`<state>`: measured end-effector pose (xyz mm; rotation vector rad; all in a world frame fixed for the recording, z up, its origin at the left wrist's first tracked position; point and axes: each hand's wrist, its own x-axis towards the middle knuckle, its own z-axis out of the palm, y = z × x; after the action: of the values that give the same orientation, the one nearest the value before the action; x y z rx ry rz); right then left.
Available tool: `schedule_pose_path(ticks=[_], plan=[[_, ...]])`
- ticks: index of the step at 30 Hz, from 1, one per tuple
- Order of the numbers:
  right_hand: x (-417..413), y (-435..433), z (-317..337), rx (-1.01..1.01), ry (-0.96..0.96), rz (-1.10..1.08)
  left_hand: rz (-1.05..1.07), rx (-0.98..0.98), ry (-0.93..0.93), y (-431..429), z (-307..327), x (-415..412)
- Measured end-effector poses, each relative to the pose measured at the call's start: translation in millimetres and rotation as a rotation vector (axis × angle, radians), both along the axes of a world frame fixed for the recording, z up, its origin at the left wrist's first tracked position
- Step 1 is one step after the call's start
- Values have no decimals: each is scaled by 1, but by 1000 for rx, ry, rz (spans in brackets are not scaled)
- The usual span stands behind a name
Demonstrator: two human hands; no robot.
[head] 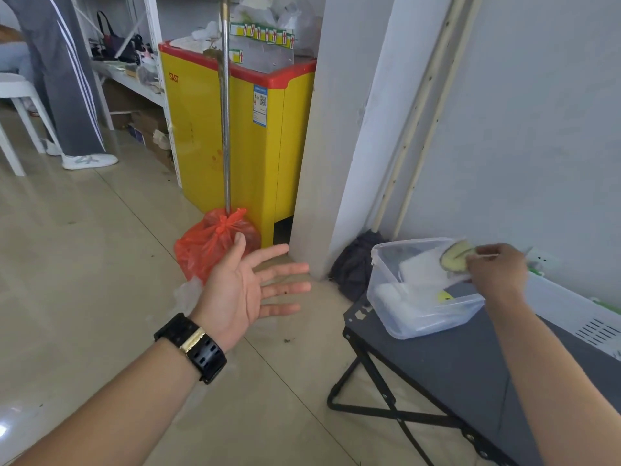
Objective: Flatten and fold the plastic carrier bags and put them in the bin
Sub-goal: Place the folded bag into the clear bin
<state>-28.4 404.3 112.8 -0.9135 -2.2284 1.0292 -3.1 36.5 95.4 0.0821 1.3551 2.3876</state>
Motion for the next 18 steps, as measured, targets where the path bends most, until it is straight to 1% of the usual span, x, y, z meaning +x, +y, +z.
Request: schedule_pose_path(ticks=[4,6,7,8,9,12,14,16,18], plan=[[-10,-1,-15,142,-304,158,31,-54,0,-3,-2,-2],[-15,-4,-23,313,-461,184,58,-99,4,-8,-3,-5],[-17,-7,-23,424,-506,166,70,-135,8,-10,-1,-6],[-19,-12,-22,505,-493,146,88,-186,12,-12,1,-7],[-22,-22,-19,551,-435,146,113,-272,23,-16,3,-9],[-36,-76,-14,604,-217,282,144,-694,160,-31,7,-17],[-44,-125,-21,633,-138,445,74,-1028,272,-46,3,-24],[-49,-175,-38,698,-129,616,-75,-1395,317,-61,-6,-30],[-53,-219,-61,752,-191,794,-230,-1710,267,-77,-17,-36]])
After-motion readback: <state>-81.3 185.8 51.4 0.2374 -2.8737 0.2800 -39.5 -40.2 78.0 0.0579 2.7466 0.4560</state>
